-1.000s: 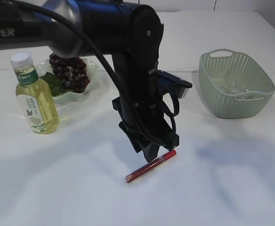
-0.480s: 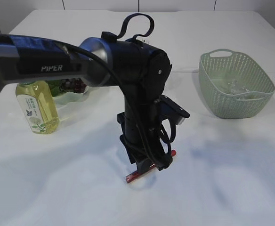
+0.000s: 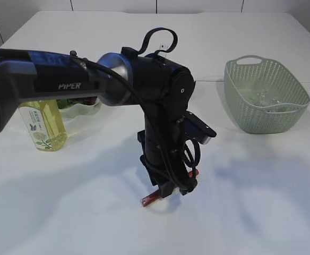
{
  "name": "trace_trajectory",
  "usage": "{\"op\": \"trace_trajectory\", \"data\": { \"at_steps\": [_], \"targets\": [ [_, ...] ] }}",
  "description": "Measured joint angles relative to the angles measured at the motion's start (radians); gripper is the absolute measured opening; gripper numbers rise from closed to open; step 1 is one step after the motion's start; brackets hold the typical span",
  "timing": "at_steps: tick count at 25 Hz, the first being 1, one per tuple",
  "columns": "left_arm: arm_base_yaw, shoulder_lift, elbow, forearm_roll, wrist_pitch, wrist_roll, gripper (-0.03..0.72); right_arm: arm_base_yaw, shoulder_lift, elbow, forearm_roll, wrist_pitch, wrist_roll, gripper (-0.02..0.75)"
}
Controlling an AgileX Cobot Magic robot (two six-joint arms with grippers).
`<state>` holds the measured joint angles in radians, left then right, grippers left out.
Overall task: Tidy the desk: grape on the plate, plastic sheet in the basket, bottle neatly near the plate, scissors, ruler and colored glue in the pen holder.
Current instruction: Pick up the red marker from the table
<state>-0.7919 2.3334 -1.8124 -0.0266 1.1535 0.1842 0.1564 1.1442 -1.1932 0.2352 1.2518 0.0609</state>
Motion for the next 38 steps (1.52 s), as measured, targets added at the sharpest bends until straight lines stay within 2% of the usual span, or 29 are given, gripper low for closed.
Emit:
{"op": "trace_trajectory", "data": {
  "at_steps": [23, 38],
  "targets": [
    [0.000, 0.000, -0.002, -0.013, -0.121, 0.019, 0.248, 0.000, 0.000, 0.000, 0.000, 0.000, -0.001, 0.418],
    [0.000, 0.019, -0.002, -0.016, -0.125, 0.025, 0.247, 0.000, 0.000, 0.000, 0.004, 0.000, -0.002, 0.419]
  ]
}}
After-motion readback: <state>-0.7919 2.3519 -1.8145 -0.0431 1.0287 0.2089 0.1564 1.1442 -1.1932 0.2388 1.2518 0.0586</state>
